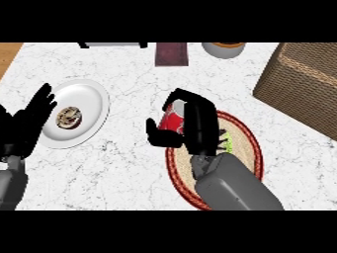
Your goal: Pick the can from the placemat and place it in the basket
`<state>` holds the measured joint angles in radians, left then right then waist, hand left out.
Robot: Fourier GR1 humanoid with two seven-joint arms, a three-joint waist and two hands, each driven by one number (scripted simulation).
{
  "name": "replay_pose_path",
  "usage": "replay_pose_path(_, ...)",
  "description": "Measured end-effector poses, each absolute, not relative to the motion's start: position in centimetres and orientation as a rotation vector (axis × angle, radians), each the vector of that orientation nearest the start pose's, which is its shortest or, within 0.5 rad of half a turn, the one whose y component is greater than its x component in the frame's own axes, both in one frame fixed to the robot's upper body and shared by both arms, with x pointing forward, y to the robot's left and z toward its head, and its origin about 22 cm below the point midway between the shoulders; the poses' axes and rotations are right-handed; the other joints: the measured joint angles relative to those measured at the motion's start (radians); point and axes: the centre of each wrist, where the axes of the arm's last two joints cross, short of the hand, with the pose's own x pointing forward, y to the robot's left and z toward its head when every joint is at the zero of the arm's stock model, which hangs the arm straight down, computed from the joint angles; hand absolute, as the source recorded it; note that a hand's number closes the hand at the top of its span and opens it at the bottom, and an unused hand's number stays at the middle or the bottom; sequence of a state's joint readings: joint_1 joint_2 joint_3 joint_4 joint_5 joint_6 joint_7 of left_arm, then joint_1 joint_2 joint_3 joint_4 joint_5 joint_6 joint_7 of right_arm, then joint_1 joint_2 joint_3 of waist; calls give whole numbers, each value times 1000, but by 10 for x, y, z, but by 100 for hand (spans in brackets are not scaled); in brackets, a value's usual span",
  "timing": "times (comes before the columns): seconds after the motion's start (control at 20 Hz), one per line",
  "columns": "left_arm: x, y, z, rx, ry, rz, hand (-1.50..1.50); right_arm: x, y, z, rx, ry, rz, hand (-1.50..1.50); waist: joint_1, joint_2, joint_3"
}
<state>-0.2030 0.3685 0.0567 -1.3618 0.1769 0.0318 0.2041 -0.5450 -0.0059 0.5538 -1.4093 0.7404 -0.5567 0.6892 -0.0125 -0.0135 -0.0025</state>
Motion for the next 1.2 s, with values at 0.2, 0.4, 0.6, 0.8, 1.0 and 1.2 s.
replay_pose_path(0.2,290,322,31,199,-1370,-59,0,286,-39,129,-750,-1657,366,150,-1,3,1)
replay_pose_path(0.4,287,320,31,197,-1377,-65,0,291,-46,168,-855,-1648,315,150,4,6,1)
replay_pose_path(0.6,291,319,35,192,-1379,-71,0,300,-54,201,-933,-1661,264,150,8,9,2)
replay_pose_path(0.8,291,318,37,198,-1381,-68,0,317,-73,226,-1004,-1652,208,150,13,11,2)
replay_pose_path(1.0,295,318,42,202,-1386,-69,0,338,-92,250,-1076,-1615,163,150,15,13,2)
replay_pose_path(1.2,298,318,43,198,-1385,-76,0,361,-117,255,-1193,-1538,133,150,16,14,2)
